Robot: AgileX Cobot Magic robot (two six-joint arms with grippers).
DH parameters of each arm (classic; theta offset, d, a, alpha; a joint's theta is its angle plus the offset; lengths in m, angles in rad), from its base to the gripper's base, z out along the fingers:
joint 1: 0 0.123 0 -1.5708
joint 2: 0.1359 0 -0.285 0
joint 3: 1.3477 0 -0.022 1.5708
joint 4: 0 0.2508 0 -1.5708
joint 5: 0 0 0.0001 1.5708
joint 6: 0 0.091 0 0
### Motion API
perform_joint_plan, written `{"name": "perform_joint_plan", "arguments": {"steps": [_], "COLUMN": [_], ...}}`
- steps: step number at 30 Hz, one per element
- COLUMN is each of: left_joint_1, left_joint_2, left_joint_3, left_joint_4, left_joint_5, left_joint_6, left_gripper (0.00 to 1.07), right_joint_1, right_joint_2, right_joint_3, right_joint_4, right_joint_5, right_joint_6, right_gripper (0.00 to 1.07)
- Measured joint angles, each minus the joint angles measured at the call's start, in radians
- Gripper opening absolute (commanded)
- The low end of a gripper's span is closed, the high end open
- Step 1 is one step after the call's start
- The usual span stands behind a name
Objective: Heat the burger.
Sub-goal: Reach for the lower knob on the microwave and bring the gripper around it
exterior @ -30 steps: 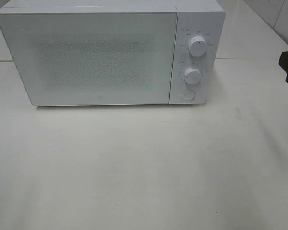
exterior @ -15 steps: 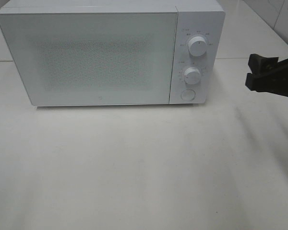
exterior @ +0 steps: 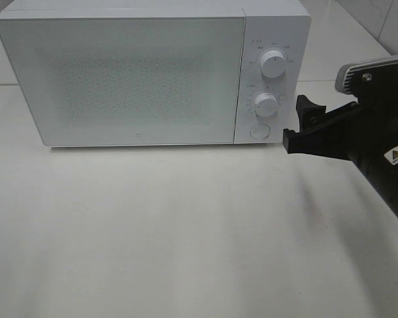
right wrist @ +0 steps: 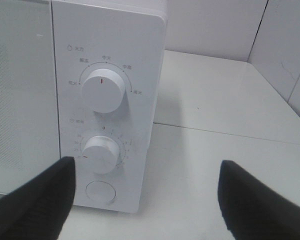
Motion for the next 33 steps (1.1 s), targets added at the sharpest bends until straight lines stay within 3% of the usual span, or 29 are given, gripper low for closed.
{"name": "perform_joint_plan", "arguments": {"steps": [7,33], "left_joint_1": [0.000,0.000], "left_joint_2": [0.000,-0.001], "left_joint_3": [0.000,0.000], "left_joint_4": [0.000,0.000], "left_joint_5": [0.000,0.000], "left_joint_6": [0.000,0.000], "left_gripper": [0.98,0.98], "right_joint_1": [0.154,0.172], "right_joint_2": [0.074,0.127], "right_joint_3": [-0.033,-0.061], "right_joint_4": [0.174,0.191], "right_joint_5": [-0.035,-0.048], "right_joint_6": [-0.015,-0.019], "right_gripper": [0.76,0.76]}}
